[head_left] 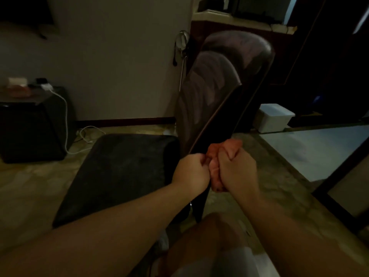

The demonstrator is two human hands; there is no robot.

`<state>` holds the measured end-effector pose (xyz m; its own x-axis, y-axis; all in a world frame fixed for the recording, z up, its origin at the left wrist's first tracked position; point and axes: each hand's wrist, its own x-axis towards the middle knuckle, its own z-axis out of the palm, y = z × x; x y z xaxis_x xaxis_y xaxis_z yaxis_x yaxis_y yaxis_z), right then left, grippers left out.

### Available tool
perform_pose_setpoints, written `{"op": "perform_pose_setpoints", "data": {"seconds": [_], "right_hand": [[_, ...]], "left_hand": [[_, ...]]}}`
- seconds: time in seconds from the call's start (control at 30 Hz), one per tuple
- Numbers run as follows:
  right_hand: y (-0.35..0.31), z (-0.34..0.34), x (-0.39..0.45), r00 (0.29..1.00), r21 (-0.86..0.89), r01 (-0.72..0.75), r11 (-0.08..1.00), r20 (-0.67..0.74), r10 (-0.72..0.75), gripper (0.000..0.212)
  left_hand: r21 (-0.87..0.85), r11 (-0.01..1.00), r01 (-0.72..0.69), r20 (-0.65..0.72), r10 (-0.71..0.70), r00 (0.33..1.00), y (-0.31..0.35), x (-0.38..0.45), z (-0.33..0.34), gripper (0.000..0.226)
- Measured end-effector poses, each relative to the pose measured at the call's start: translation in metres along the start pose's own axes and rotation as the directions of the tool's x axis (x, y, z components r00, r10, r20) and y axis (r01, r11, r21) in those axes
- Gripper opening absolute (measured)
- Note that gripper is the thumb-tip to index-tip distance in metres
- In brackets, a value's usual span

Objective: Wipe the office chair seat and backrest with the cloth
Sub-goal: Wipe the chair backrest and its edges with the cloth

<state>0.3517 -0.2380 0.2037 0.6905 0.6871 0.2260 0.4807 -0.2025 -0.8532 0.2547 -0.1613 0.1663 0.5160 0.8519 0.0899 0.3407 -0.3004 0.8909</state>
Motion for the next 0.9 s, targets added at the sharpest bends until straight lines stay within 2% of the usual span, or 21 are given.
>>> {"op": "perform_pose_setpoints", "data": {"seconds": [0.1, 0.17, 0.27, 0.33, 0.4, 0.47, 0.57, 0.67, 0.73, 0.8, 0.9], "right_hand": [[0.025, 0.015, 0.004, 0.991, -0.313, 0.128, 0.941, 0.003, -0.133, 0.037], [0.03, 0.018, 0.01, 0.985, -0.396, 0.157, 0.905, -0.003, -0.172, 0.041], [0.037, 0.017, 0.034, 0.988, -0.428, 0.125, 0.895, -0.031, -0.152, 0.03], [0.035, 0.015, 0.054, 0.994, -0.355, 0.051, 0.933, -0.075, -0.083, 0.028], [0.042, 0.015, 0.083, 0.992, -0.329, -0.084, 0.941, -0.121, 0.047, 0.037], [0.051, 0.017, 0.101, 0.988, -0.277, -0.151, 0.949, -0.069, 0.137, 0.041], [0.069, 0.047, 0.094, 0.965, -0.049, -0.262, 0.964, 0.009, 0.263, 0.039], [0.078, 0.098, 0.062, 0.917, 0.048, -0.35, 0.936, 0.221, 0.332, 0.03], [0.074, 0.13, 0.04, 0.861, 0.162, -0.455, 0.875, 0.329, 0.387, 0.025], [0.072, 0.155, 0.027, 0.825, 0.181, -0.484, 0.856, 0.421, 0.377, 0.023], [0.066, 0.179, 0.011, 0.765, 0.216, -0.532, 0.819, 0.538, 0.355, 0.038]], "left_hand": [[-0.147, 0.986, 0.083, 0.098, -0.069, 0.993, -0.017, -0.003, 0.011, 0.021], [-0.235, 0.964, 0.122, 0.17, -0.083, 0.982, -0.022, 0.003, 0.014, 0.023], [-0.266, 0.953, 0.145, 0.329, -0.052, 0.943, -0.021, 0.012, 0.016, 0.027], [-0.161, 0.978, 0.13, 0.39, -0.058, 0.919, -0.022, 0.013, 0.02, 0.032], [-0.054, 0.991, 0.126, 0.398, -0.094, 0.912, -0.037, 0.012, 0.021, 0.045], [0.024, 0.993, 0.115, 0.366, -0.115, 0.924, -0.061, 0.012, 0.009, 0.049], [0.229, 0.968, 0.1, 0.252, -0.158, 0.955, -0.109, 0.018, -0.032, 0.044], [0.496, 0.853, 0.164, 0.128, -0.259, 0.957, -0.175, 0.019, -0.088, 0.04], [0.683, 0.695, 0.224, 0.08, -0.375, 0.923, -0.222, 0.006, -0.123, 0.043], [0.802, 0.548, 0.238, 0.075, -0.487, 0.87, -0.259, -0.012, -0.144, 0.05], [0.829, 0.524, 0.194, 0.14, -0.531, 0.836, -0.281, -0.042, -0.13, 0.061]]}}
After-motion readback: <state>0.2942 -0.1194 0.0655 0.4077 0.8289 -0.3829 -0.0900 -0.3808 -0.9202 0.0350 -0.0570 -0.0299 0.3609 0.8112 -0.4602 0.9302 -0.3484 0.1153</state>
